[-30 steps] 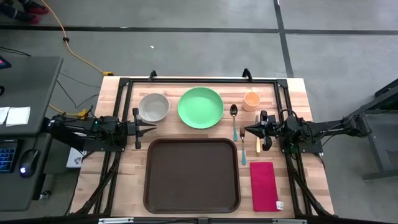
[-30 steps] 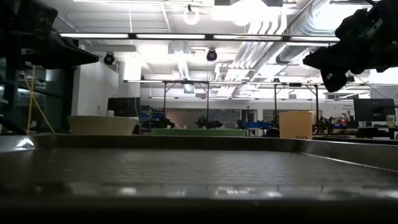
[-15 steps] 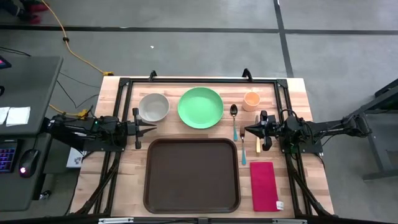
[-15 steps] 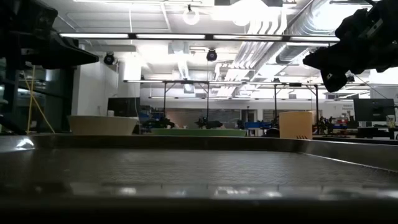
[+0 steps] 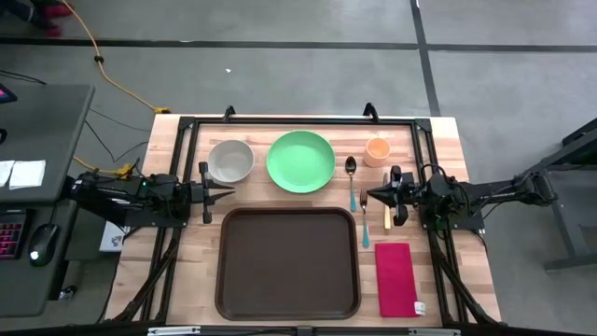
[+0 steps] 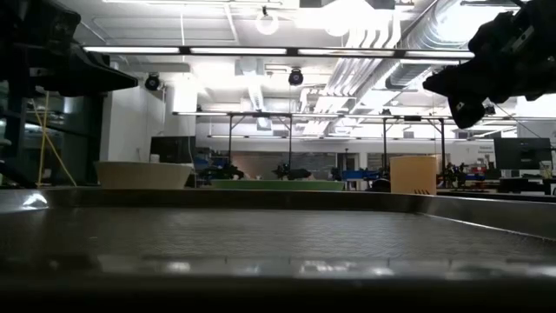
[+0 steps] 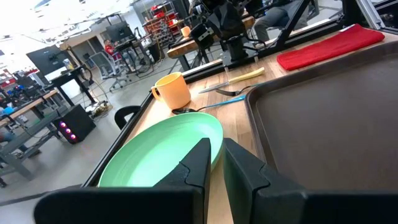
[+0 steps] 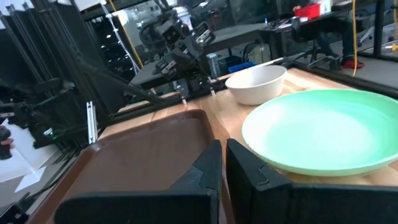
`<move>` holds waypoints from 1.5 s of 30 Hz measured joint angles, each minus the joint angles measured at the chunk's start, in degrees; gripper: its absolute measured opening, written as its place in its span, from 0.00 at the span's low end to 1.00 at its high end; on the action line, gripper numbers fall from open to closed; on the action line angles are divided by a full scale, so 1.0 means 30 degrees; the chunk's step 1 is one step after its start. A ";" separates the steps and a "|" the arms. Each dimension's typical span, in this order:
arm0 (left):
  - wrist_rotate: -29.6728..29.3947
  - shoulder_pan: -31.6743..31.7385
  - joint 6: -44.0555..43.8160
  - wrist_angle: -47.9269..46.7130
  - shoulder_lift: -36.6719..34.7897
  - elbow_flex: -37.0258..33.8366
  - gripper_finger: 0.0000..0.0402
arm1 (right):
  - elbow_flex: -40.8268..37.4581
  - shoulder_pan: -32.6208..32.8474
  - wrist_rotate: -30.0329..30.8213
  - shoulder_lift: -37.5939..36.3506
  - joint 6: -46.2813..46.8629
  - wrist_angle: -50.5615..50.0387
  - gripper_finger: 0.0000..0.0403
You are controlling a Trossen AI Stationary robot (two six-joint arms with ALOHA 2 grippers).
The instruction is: Set up tray
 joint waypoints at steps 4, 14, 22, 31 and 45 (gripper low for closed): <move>0.0001 0.0001 0.0000 0.0000 -0.0006 0.0005 0.18 | 0.0001 -0.0006 0.1399 0.0000 0.0155 0.0416 0.00; 0.0001 0.0000 0.0000 0.0000 0.0000 0.0003 0.18 | 0.0001 0.0000 0.4573 -0.0007 -0.0340 0.3650 0.00; -0.0001 -0.0001 0.0000 0.0007 -0.0004 0.0003 0.18 | 0.0194 -0.0002 0.6364 -0.0004 -0.3838 0.5705 0.00; -0.0005 -0.0004 0.0000 0.0196 0.0000 -0.0017 0.18 | 0.5469 -0.0002 0.9401 0.0148 -0.5478 -0.3310 0.00; -0.0014 -0.0003 0.0000 0.0616 -0.0004 -0.0061 0.18 | 1.7126 -0.0006 0.9248 0.6453 -0.2973 -2.0517 0.00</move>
